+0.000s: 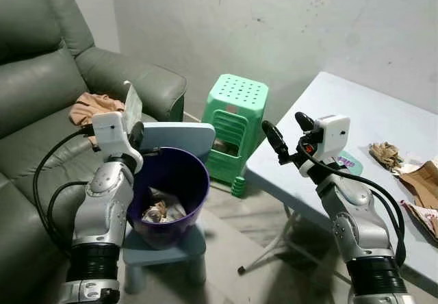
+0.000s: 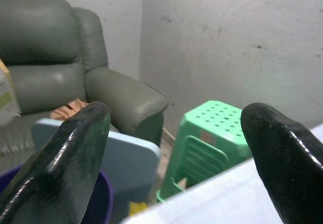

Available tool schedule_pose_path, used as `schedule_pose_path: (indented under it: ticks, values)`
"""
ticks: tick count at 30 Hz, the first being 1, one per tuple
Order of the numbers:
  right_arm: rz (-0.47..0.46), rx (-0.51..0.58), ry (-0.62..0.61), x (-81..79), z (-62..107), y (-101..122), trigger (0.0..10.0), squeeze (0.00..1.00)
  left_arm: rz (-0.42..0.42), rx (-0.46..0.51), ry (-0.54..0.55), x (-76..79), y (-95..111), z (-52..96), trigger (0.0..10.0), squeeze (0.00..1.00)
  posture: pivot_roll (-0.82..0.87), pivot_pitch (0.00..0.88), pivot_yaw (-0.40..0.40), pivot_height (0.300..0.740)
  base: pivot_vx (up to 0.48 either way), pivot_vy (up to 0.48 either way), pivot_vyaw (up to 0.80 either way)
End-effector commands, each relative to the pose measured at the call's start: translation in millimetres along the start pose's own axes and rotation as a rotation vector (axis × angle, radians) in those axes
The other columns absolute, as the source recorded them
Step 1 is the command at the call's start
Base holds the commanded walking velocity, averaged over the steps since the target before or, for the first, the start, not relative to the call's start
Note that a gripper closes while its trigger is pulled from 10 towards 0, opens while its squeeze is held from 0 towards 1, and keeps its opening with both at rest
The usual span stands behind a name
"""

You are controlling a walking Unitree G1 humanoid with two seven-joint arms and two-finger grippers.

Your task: Picking trash to rubbish bin

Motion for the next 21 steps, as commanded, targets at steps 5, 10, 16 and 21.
schedule_pose_path:
  ticks: [5, 10, 16, 21]
  values:
    - [0.024, 0.011, 0.021, -2.2, -2.1, 5.1, 10.0, 0.00, -0.022, 0.018, -0.004, 0.2, 6.6, -0.9, 10.0, 0.00, 0.09, 0.000, -0.122, 0.740, 0.000, 0.000, 0.52]
    - [0.023, 0.014, 0.030, -3.1, -2.4, 5.0, 10.0, 0.00, -0.030, 0.004, -0.015, 2.3, 5.0, -1.0, 10.0, 0.00, 0.09, 0.000, -0.124, 0.740, 0.000, 0.000, 0.80]
    - [0.005, 0.001, 0.028, -2.3, -2.4, 3.3, 10.0, 0.00, -0.042, -0.019, -0.063, 7.3, -0.2, 0.5, 10.0, 0.00, 0.09, 0.000, -0.123, 0.740, 0.000, 0.000, 0.00]
    - [0.008, -0.011, 0.036, -2.7, -0.9, 2.2, 10.0, 0.00, -0.043, -0.041, -0.082, 7.0, -4.2, 0.9, 10.0, 0.00, 0.09, 0.000, -0.124, 0.740, 0.000, 0.000, 0.00]
Point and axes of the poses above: a point about 5 cm out from each wrist's last joint towards the gripper, its own z axis pointing back from the gripper into the wrist, its own y axis along the axis of the wrist's last joint, x = y × z, the point moved 1 cm from there along -z, pointing out of the wrist towards the gripper, and after that the axes turned 11 degrees about -z, right-handed, at the moved point
